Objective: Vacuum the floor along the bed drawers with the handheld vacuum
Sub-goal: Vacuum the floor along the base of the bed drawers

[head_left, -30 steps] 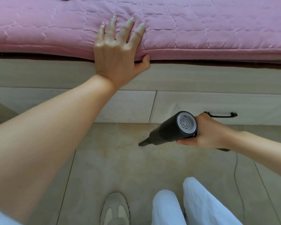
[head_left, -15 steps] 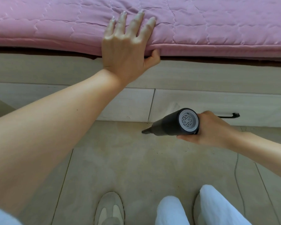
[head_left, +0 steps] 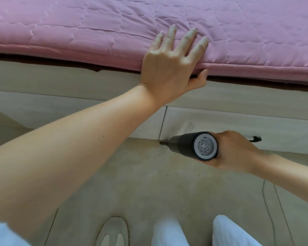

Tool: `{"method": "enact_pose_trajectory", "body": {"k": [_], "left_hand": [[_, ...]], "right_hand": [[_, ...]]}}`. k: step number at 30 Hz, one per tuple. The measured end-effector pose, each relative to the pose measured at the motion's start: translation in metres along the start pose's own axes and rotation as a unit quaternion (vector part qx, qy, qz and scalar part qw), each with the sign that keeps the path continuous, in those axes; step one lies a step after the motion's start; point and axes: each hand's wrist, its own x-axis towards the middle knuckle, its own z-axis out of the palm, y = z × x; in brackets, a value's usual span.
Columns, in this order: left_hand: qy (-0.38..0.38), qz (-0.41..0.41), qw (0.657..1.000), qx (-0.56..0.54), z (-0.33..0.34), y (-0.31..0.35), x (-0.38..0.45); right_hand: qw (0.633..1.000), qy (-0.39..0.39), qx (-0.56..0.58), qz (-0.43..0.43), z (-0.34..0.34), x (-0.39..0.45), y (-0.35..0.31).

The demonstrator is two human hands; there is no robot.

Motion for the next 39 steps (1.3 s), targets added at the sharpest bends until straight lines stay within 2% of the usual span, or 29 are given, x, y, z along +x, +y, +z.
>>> {"method": "enact_pose_trajectory", "body": {"k": [7, 17, 23, 30, 39], "left_hand": [[0.022, 0.006, 1.000, 0.019, 0.008, 0.004, -0.005], [0.020, 0.015, 0.999, 0.048, 0.010, 0.002, -0.009], [0.020, 0.010, 0.999, 0.041, 0.010, 0.000, -0.011], [0.033, 0.011, 0.999, 0.038, 0.012, 0.000, -0.010], [0.037, 0.004, 0.998, 0.048, 0.013, 0.002, -0.011]], "right_hand": [[0.999, 0.021, -0.017, -0.035, 0.006, -0.001, 0.009], [0.998, 0.012, -0.027, -0.055, 0.017, 0.010, -0.002], [0.999, 0.004, -0.010, -0.043, 0.025, 0.006, -0.012], [0.999, 0.018, 0.033, 0.011, 0.011, -0.002, 0.014], [0.995, -0.003, 0.091, 0.047, -0.002, -0.014, 0.026]]}}
